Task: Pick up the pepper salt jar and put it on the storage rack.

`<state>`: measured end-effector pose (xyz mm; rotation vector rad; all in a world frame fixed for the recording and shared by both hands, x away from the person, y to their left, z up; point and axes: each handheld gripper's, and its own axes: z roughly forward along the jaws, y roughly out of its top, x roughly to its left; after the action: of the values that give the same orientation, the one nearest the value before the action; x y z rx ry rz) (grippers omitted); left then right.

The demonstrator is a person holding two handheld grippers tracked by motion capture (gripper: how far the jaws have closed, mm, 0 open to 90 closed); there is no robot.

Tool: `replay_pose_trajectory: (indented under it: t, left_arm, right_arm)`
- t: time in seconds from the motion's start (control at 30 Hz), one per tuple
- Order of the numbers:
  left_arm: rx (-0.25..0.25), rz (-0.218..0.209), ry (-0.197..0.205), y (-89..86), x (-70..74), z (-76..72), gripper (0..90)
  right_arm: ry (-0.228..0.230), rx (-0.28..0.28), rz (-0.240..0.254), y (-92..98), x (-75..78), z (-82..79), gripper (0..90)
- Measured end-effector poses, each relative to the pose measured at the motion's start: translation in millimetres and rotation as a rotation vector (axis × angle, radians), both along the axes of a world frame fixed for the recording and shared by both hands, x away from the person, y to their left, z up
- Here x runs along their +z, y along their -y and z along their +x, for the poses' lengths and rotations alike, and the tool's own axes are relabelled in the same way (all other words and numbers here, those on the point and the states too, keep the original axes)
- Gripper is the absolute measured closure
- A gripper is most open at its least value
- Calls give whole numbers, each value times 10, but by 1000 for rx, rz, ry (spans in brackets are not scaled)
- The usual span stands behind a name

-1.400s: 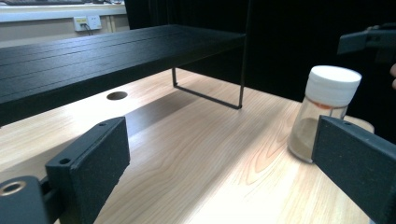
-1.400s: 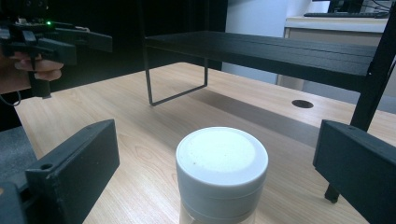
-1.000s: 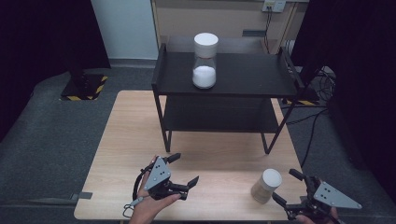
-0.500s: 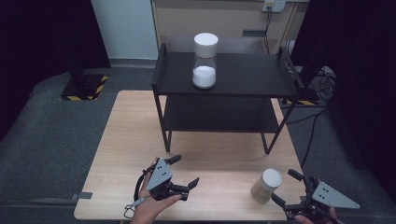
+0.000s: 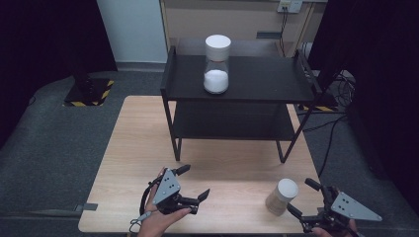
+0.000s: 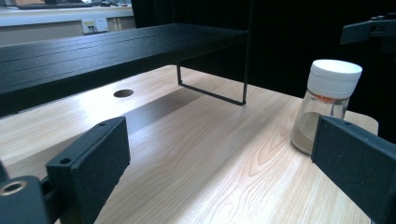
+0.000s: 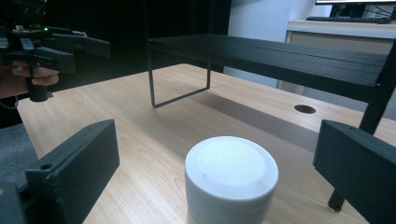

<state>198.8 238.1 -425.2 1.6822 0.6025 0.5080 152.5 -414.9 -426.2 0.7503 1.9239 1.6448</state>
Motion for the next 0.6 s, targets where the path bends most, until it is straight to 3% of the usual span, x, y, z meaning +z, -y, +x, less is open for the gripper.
replay_pose_trajectory:
  t: [0.6]
  left_arm:
    - [26, -8, -3, -70, -28, -16, 37]
  right_arm:
    - [3, -2, 0, -89, 4, 10, 9]
